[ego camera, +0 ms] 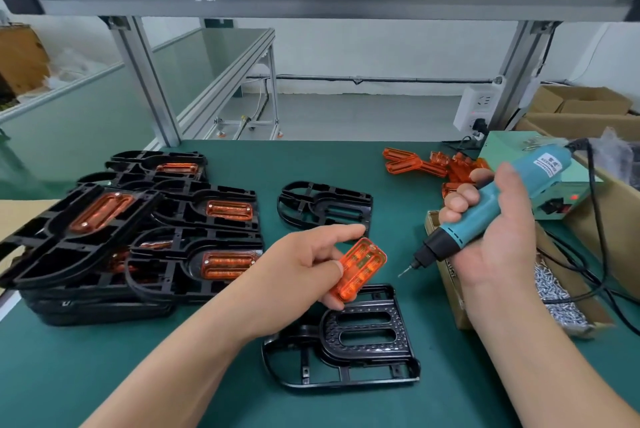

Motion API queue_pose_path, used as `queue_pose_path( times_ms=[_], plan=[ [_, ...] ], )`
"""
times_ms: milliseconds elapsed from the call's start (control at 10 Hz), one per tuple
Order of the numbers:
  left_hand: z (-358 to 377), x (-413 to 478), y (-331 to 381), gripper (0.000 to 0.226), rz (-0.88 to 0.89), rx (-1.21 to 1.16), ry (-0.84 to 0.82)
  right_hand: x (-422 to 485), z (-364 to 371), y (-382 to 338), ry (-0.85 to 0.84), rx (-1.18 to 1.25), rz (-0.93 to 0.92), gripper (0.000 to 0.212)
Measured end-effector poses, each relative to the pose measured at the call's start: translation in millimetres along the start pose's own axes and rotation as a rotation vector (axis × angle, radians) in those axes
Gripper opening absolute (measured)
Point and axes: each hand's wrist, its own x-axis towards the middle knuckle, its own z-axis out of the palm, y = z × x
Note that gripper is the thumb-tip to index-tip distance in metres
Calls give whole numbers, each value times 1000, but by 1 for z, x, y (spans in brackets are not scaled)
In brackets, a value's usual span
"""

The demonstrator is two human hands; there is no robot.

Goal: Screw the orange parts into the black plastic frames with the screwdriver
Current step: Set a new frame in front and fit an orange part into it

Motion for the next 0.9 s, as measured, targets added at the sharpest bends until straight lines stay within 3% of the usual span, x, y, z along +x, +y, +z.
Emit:
queue_pose_path(
  times_ms=[400,600,900],
  plan=[
    [2,-2,0,37,-73,162,-2,-6,2,4,-30,-16,11,27],
    [4,-2,-3,34,-6,187,51,-6,2,3,-24,-6,7,27],
    [8,0,-6,52,11,119,33,-6,3,3,-22,-5,12,27]
  ],
)
